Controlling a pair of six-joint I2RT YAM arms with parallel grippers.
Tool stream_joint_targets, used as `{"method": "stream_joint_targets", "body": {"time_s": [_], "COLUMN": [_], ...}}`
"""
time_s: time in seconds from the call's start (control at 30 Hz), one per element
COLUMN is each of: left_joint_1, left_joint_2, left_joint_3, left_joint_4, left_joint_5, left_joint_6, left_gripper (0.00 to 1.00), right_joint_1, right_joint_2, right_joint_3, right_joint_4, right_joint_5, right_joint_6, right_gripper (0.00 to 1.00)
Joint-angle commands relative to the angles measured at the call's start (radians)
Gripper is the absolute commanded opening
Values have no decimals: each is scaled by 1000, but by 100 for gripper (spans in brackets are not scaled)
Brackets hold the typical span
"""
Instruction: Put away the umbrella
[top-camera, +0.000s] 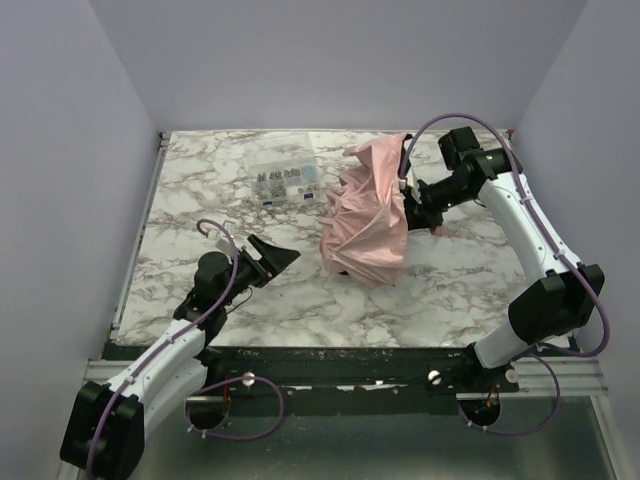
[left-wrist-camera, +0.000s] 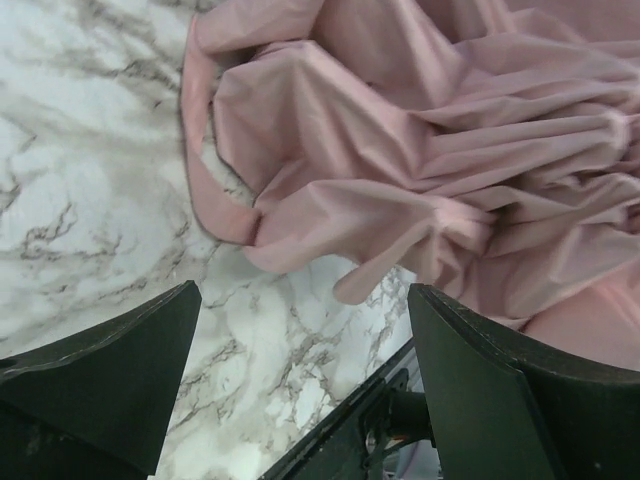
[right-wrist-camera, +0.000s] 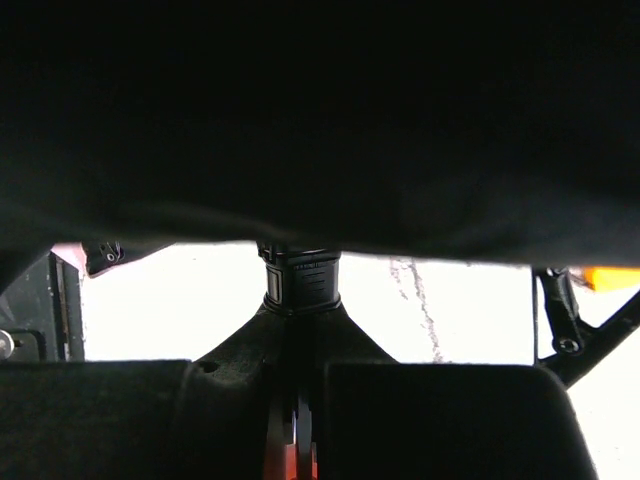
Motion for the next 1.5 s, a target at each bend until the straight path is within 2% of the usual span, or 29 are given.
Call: {"method": "stream_joint_targets", "body": {"time_s": [0.0, 0.17, 0.37, 0.43, 0.7, 0.87, 1.07, 1.23, 1.47], "left_joint_1": [3, 3, 2, 2, -1, -20, -86, -95, -98], "left_joint_2": [102, 255, 449, 491, 577, 662, 751, 766, 812], "left_joint_3": [2, 91, 177, 191, 186, 127, 139, 124, 160], "left_joint_4": [-39, -45, 66, 107, 151, 351, 479, 499, 529], "left_joint_5": [33, 26, 73, 88, 167, 184, 170, 124, 132], "left_joint_6": [-83, -117, -187, -212, -290, -490, -624, -678, -717], "left_gripper": [87, 87, 70, 68, 73, 74, 76, 77, 77], "right_joint_1": [-6, -6, -6, -6, -7, -6, -6, -6, -6], "right_joint_2": [-19, -16, -13, -13, 8, -14, -15, -17, -46], "right_joint_3": [122, 259, 349, 373, 505, 503, 533, 585, 587], "right_joint_4": [31, 2, -19, -22, -63, -45, -38, -54, -55], "right_joint_5": [-70, -68, -66, -75, -141, -172, -163, -184, -224], "right_joint_6": [2, 5, 10, 18, 37, 54, 69, 74, 82], "right_gripper": [0, 0, 0, 0, 0, 0, 0, 0, 0]}}
